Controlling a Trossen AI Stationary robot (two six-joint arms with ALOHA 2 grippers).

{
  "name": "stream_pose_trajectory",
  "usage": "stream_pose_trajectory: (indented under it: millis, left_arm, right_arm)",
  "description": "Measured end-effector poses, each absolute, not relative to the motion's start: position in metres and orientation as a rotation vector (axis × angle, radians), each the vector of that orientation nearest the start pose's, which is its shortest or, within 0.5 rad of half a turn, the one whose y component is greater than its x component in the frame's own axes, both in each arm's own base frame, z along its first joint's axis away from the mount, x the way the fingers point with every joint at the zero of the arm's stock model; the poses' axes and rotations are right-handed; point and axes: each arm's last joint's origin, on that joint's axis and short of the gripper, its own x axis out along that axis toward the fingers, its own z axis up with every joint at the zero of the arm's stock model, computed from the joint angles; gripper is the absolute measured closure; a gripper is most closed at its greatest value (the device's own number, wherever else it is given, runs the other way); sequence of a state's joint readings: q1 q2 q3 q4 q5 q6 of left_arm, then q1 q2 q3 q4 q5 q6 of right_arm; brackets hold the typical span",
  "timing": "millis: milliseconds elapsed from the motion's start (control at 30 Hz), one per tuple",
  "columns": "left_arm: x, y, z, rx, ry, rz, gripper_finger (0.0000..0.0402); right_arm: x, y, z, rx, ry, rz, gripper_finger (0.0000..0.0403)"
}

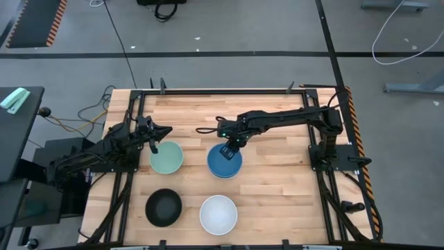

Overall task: Nest bowls inside each other
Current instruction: Stack the blue bowl on top of the right black bowl, then stack the light green bowl on top of the blue bowl

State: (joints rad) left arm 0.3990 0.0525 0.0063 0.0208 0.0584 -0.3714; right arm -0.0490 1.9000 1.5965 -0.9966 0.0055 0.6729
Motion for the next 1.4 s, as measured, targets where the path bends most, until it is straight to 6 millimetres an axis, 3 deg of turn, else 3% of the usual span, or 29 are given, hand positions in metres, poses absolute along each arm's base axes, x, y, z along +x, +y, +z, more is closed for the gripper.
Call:
stream_pose_trajectory:
  millis: [267, 600, 1033, 1233, 1400]
  left_arm:
    - [0.093, 0.037, 0.164, -0.373, -0.039, 0.341, 0.0372]
    - [0.093, 0.037, 0.168, -0.364, -0.085, 0.328, 0.0375]
    - [0.092, 0.037, 0.179, -0.350, -0.173, 0.303, 0.0371]
    - [0.087, 0.027, 0.209, -0.273, -0.180, 0.068, 0.0381]
    - [0.076, 0.023, 0.242, -0.298, -0.058, 0.122, 0.0383]
  right_arm:
    - [0.369, -0.017, 0.275, 0.580, 1.140, -0.491, 0.0300]
    - [0.353, 0.016, 0.305, 0.510, 1.055, -0.427, 0.0317]
    - [0.343, 0.059, 0.312, 0.357, 1.018, -0.391, 0.0323]
    - [0.341, 0.068, 0.312, 0.322, 1.012, -0.386, 0.0323]
    - [0.342, 0.068, 0.312, 0.322, 1.012, -0.388, 0.0325]
